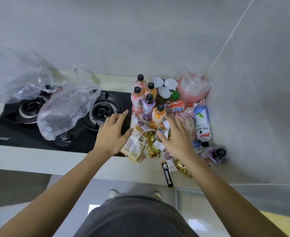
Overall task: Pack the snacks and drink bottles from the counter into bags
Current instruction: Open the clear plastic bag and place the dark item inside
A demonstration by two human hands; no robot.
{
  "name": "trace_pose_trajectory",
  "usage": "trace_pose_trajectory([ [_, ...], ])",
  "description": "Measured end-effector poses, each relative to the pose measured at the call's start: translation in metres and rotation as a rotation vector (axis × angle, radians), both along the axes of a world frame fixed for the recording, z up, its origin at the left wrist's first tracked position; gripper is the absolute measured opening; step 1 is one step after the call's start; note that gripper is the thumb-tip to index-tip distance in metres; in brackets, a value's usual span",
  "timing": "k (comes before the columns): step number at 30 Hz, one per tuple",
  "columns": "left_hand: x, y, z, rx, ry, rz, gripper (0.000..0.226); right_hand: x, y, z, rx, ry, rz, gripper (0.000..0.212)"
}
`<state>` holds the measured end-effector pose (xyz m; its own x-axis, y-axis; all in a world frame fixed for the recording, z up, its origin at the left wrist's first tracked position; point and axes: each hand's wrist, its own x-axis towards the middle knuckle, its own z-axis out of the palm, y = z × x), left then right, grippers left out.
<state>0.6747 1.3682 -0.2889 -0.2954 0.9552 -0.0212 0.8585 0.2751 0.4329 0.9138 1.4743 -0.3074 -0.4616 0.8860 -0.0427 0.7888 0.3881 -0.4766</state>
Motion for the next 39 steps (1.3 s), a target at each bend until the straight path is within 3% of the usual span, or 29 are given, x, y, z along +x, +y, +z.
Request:
trace_pose_trajectory([
  [12, -0.127, -0.023, -0.009, -0.020, 0.021, 0.220, 0.066, -0.151, 0.018, -0.002, 0.010, 0.020, 0.267, 0.066],
  [26, -0.299, 0.055, -0.022, -0.174, 0.152, 0.019, 0.069, -0.337, 0.071, -0.026, -0.196, 0.019, 0.113, 0.062],
  [31, -0.321, 0.057, -0.037, -0.234, 0.171, -0.026, 0.051, -0.361, 0.070, -0.031, -0.224, 0.041, 0.131, 0.053],
  [34, -0.332, 0.047, -0.045, -0.180, 0.188, -0.032, 0.033, -0.367, 0.062, -0.035, -0.171, 0.028, 0.156, 0.018],
  [39, -0.342, 0.015, -0.050, -0.043, 0.155, -0.015, 0.017, -0.359, 0.032, -0.035, -0.135, 0.052, 0.227, 0.033],
])
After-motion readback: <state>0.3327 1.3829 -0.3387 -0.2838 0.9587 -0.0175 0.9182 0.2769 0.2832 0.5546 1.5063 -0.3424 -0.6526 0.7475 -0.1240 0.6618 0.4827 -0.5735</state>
